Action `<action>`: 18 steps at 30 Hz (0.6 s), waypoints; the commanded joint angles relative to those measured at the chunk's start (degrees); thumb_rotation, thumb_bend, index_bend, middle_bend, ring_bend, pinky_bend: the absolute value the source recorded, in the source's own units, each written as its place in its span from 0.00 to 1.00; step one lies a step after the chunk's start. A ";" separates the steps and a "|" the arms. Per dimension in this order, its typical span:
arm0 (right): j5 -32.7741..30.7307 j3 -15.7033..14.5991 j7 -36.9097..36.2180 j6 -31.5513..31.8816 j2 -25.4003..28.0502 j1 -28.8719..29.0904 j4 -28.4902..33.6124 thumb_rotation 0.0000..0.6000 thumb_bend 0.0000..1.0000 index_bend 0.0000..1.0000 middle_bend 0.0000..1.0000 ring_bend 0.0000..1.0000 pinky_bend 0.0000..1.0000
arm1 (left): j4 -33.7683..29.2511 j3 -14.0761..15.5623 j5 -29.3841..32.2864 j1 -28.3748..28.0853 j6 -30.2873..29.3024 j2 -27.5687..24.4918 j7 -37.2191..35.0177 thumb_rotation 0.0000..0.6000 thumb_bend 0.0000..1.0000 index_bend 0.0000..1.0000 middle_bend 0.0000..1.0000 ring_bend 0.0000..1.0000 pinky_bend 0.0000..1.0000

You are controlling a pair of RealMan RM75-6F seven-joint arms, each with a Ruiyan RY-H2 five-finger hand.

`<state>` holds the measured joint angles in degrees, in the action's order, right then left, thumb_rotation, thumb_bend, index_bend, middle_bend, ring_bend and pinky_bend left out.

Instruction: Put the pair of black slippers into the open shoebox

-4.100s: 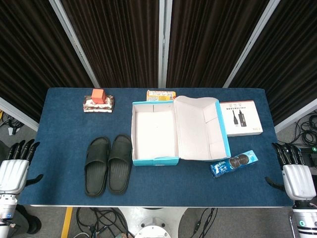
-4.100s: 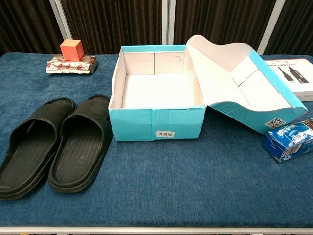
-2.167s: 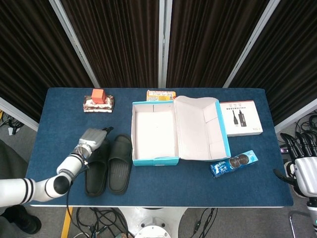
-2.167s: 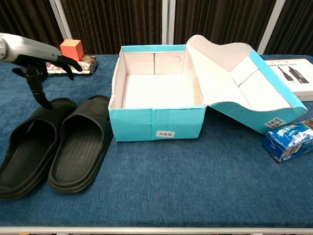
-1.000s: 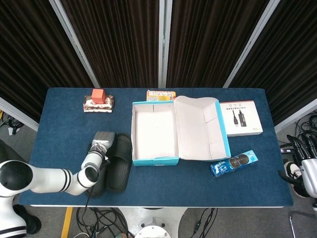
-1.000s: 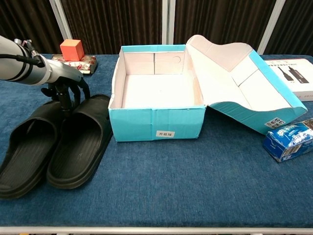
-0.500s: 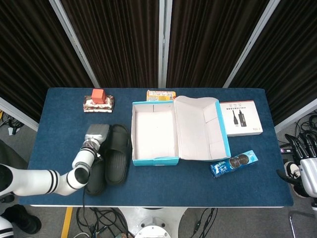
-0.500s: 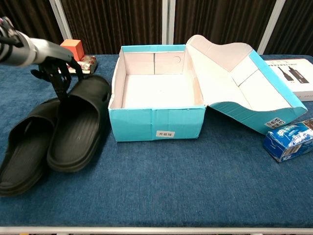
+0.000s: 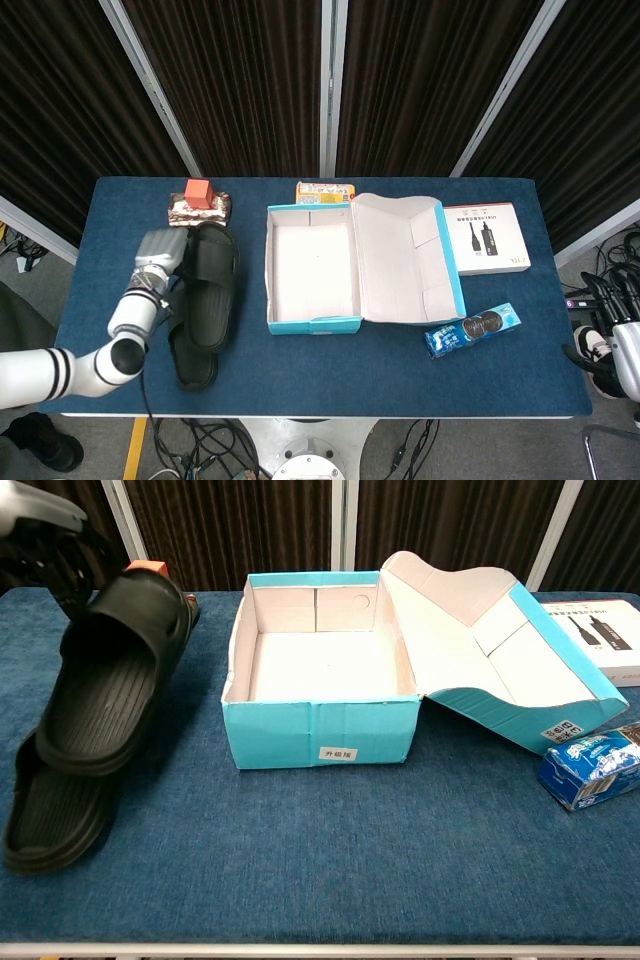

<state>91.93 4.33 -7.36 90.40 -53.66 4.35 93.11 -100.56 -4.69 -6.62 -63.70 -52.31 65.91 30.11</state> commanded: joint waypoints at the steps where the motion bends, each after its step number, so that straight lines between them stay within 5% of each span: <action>1: 0.23 -0.04 -0.11 0.00 -0.11 0.10 -0.08 1.00 0.03 0.00 0.14 0.00 0.00 | -0.36 -1.94 -3.22 2.76 3.39 -4.66 -4.15 1.00 0.00 0.50 0.61 0.77 0.92; 10: 0.50 0.25 0.91 0.59 0.38 0.11 0.86 1.00 0.03 0.00 0.14 0.00 0.00 | 0.40 -10.80 -16.73 11.31 9.75 -8.44 -23.10 1.00 0.00 0.51 0.62 0.72 0.88; 18: 0.70 0.00 1.83 0.58 0.64 -0.05 1.78 1.00 0.03 0.00 0.14 0.00 0.00 | 5.10 -17.83 -34.45 17.24 19.07 -1.78 -41.68 1.00 0.00 0.51 0.61 0.64 0.79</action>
<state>92.66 4.35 -5.56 90.96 -53.05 4.32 94.86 -98.03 -19.17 -35.32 -49.25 -37.46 60.97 -5.72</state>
